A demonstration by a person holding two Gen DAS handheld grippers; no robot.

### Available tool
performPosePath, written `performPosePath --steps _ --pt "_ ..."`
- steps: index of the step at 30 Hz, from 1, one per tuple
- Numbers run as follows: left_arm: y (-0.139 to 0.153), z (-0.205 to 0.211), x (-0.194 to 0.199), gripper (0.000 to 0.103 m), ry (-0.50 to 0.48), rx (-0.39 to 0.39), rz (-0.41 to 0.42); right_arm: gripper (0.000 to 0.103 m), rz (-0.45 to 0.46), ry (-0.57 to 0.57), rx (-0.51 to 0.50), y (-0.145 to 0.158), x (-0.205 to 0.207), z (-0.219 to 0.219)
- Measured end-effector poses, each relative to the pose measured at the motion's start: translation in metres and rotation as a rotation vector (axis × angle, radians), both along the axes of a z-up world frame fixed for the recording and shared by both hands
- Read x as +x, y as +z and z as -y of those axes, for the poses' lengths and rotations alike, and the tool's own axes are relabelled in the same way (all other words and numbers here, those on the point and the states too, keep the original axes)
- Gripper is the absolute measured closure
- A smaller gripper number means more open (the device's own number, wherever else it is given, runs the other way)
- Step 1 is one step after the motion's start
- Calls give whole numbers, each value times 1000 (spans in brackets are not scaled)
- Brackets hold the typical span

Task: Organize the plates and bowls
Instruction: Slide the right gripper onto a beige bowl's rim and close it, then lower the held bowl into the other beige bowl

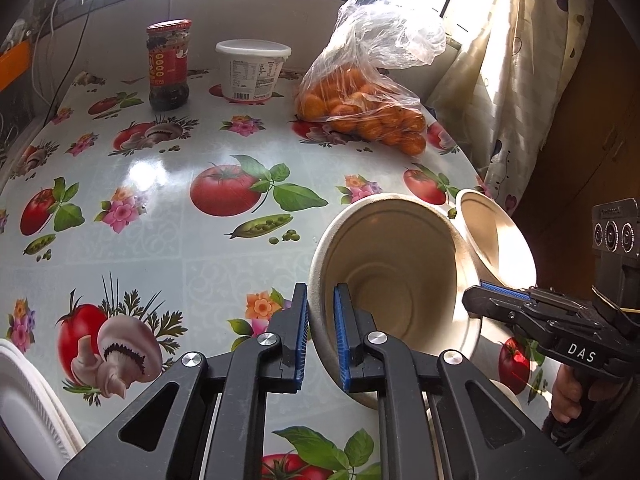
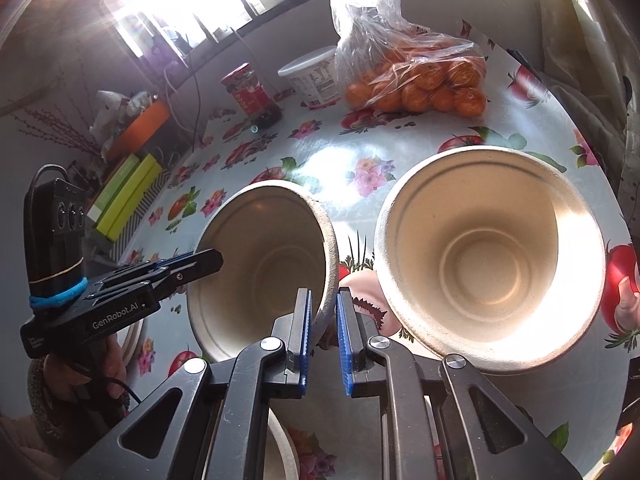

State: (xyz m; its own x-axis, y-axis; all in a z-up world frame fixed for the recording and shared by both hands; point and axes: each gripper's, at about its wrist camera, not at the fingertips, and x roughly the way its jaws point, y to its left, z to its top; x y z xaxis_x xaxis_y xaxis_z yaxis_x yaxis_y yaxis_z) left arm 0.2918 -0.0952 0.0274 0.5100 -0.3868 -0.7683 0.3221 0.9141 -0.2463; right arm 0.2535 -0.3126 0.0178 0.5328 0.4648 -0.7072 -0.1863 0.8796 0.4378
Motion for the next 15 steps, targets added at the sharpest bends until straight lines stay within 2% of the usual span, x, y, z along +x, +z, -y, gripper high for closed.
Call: performPosePath --steps 15 --pt "32 -2 -18 90 -1 -20 51 90 68 -14 6 34 -14 1"
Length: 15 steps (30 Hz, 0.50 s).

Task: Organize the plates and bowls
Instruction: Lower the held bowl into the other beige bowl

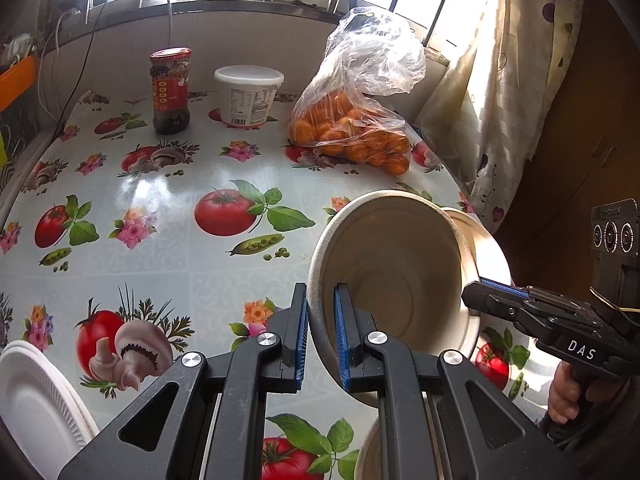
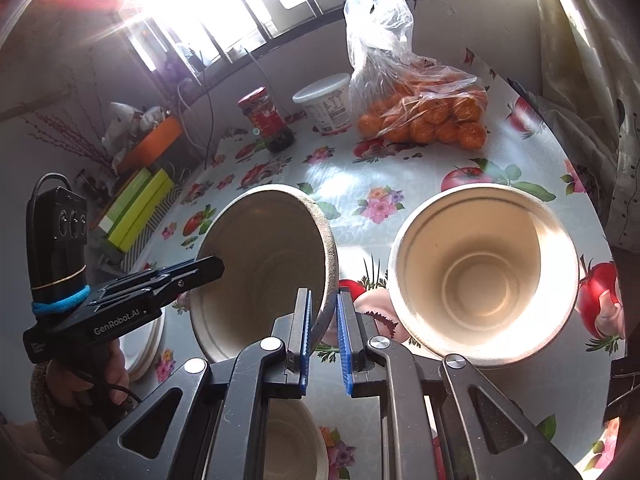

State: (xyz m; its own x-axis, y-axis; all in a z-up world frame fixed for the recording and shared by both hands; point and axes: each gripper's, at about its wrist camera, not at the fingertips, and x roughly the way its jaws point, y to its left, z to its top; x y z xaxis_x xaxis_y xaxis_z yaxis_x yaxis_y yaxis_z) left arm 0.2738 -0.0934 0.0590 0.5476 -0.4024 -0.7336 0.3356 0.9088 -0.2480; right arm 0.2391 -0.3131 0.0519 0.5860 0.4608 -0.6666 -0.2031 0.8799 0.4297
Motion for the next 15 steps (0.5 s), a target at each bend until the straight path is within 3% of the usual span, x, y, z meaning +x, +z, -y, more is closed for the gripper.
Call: performPosePath --steps 15 --pt "13 -1 -29 90 -14 -15 8 90 20 0 9 13 -29 1"
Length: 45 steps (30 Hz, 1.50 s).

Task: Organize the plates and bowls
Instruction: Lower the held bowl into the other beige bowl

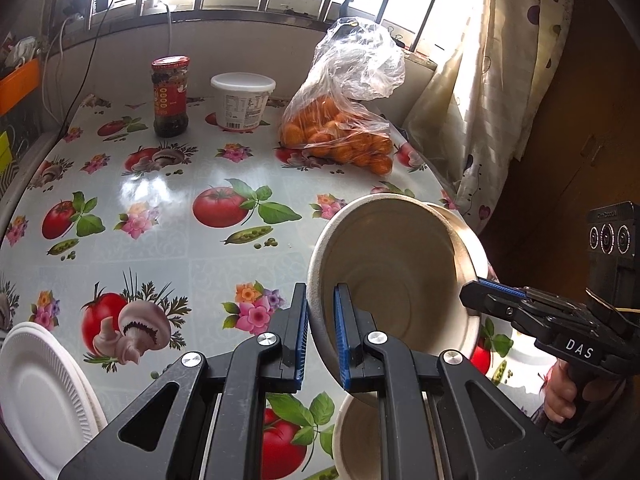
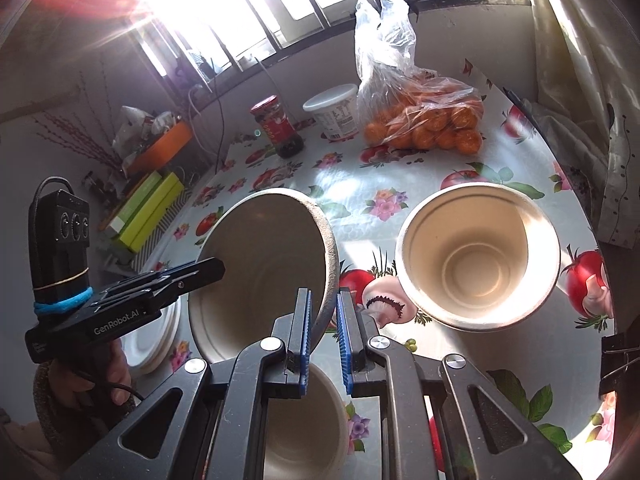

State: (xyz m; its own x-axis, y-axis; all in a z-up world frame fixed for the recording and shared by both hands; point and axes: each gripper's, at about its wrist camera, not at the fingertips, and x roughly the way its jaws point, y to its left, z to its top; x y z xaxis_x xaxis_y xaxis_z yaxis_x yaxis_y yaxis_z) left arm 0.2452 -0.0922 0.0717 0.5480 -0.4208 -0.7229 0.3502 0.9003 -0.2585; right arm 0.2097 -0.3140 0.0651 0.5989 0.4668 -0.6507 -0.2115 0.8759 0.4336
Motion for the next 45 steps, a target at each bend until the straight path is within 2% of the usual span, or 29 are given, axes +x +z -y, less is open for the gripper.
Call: performPosePath --steps 23,45 --pt "-22 2 -58 90 -40 11 -80 90 -37 -23 35 -13 -63 3" --pt "-37 6 -75 90 -36 60 -113 90 -78 -41 11 -30 -83 -3"
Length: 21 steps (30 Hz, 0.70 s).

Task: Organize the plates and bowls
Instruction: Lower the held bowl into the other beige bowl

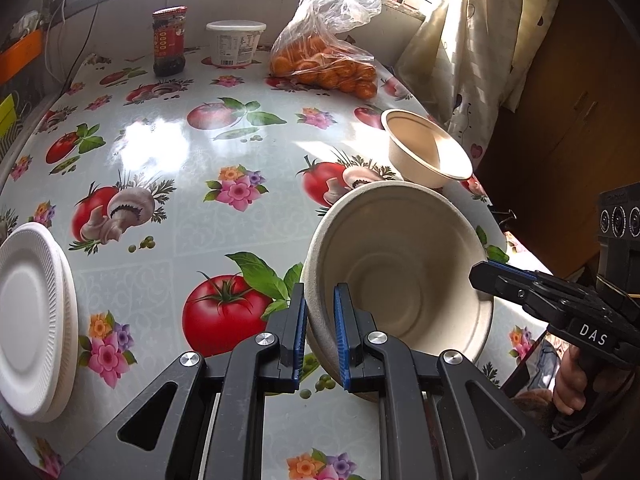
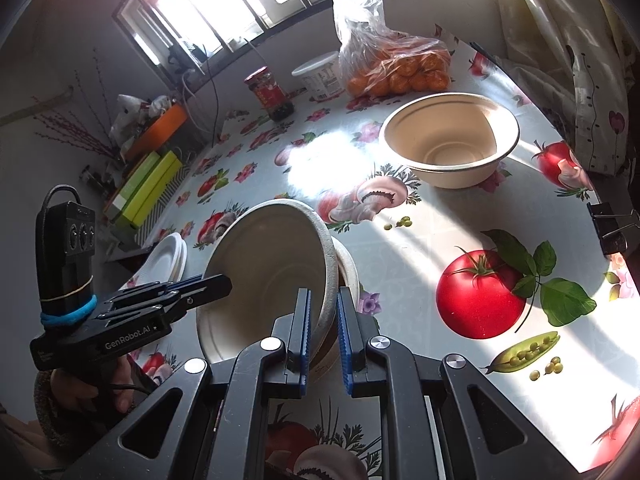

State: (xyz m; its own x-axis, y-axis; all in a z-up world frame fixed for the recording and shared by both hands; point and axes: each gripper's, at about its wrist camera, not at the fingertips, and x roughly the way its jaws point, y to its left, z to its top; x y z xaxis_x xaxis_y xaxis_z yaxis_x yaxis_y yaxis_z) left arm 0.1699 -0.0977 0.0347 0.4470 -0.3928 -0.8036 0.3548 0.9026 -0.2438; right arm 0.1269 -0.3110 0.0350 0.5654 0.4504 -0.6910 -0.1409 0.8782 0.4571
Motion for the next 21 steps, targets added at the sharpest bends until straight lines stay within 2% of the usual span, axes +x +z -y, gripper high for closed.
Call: performPosePath --steps 21 --pt "-4 3 0 89 20 48 11 90 5 -12 -59 -2 0 -6"
